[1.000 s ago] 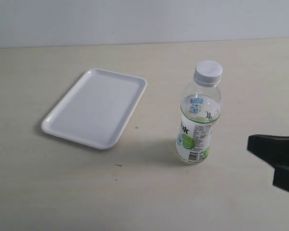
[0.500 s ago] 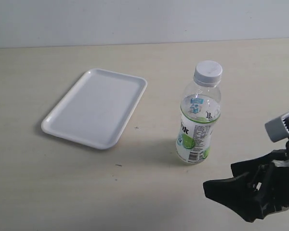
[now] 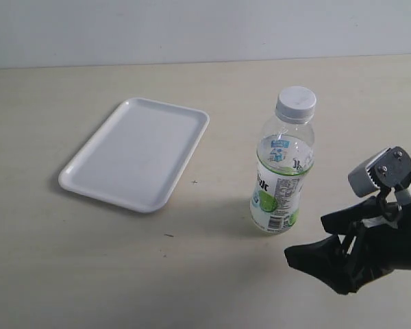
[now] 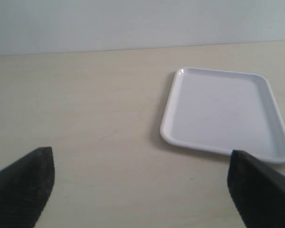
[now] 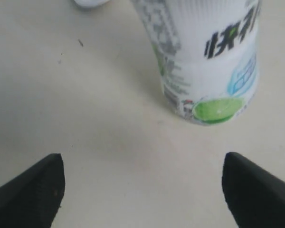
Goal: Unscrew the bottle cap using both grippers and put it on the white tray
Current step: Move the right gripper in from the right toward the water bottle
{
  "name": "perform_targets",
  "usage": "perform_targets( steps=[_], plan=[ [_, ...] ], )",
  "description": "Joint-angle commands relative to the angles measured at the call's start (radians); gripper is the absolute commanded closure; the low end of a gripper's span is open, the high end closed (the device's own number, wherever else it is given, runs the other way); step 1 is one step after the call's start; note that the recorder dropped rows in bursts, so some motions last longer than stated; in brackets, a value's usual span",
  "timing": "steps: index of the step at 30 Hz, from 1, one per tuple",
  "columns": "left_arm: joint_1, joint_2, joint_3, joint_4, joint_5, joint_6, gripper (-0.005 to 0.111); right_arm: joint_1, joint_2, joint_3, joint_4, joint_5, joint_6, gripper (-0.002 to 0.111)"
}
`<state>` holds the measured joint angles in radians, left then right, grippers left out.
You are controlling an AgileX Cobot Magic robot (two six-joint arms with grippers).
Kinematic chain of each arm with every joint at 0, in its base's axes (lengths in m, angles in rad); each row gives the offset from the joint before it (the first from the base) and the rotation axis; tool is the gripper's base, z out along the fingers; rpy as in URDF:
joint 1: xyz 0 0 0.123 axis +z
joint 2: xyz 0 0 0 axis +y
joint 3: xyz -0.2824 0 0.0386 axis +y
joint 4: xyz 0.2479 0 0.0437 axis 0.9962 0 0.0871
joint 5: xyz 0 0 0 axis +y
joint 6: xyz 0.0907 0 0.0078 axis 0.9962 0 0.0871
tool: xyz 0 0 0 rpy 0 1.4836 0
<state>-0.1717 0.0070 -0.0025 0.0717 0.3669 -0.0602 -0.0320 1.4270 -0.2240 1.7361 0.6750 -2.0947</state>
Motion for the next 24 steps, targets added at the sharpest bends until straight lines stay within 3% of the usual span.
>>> perform_targets(
  steps=[1,12,24],
  plan=[
    [-0.007,-0.007,0.002,0.004,-0.006,0.0,0.013,-0.002,0.004,-0.049,0.008,0.004,-0.022,0.023],
    [-0.007,-0.007,0.002,0.004,-0.006,0.0,0.013,-0.002,0.004,-0.074,0.008,-0.085,-0.022,0.032],
    [-0.007,-0.007,0.002,0.004,-0.006,0.0,0.013,-0.002,0.004,-0.074,0.008,-0.053,-0.022,0.032]
  ],
)
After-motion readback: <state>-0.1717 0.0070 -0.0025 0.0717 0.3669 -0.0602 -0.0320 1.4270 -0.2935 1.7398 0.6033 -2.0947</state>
